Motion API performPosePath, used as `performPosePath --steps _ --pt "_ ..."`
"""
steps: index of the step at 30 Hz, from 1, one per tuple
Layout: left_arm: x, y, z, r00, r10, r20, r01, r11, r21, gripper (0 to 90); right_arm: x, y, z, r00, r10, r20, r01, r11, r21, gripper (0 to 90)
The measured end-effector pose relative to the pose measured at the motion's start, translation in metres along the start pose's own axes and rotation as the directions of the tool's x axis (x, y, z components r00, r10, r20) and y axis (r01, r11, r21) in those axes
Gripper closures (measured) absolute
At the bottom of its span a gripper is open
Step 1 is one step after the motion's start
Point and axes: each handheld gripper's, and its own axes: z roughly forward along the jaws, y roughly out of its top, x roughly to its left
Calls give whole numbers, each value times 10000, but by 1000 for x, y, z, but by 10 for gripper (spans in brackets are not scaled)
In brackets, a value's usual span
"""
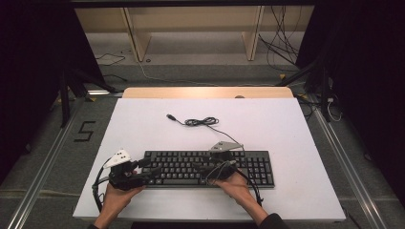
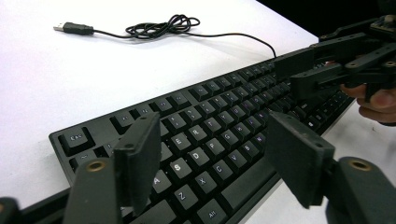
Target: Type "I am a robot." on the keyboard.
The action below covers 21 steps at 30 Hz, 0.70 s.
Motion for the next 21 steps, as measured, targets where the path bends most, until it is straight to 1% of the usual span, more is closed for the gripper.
performPosePath --steps 5,7,10,14,19,21 --pt "2 3 4 9999 -109 27 108 9999 46 429 3 -1 -4 9999 16 -140 -18 9999 -110 448" --pt "1 5 5 10000 -15 -87 17 9998 179 452 4 -1 -6 9998 5 -180 -8 9999 -148 428" --pt "0 7 9 10000 22 -83 -20 9997 248 486 5 -3 -9 9996 -23 -280 15 9997 -264 409" --pt "-1 10 14 9997 178 -159 -170 9987 472 542 7 -5 -12 9994 -84 -347 74 9996 -289 377" --pt "-2 14 20 9993 353 -126 -343 9970 689 614 9 -7 -16 9993 -128 -348 113 9990 -424 347" --pt "-2 16 23 9992 402 -48 -397 9962 782 637 9 -8 -17 9993 -110 -350 94 9990 -435 345"
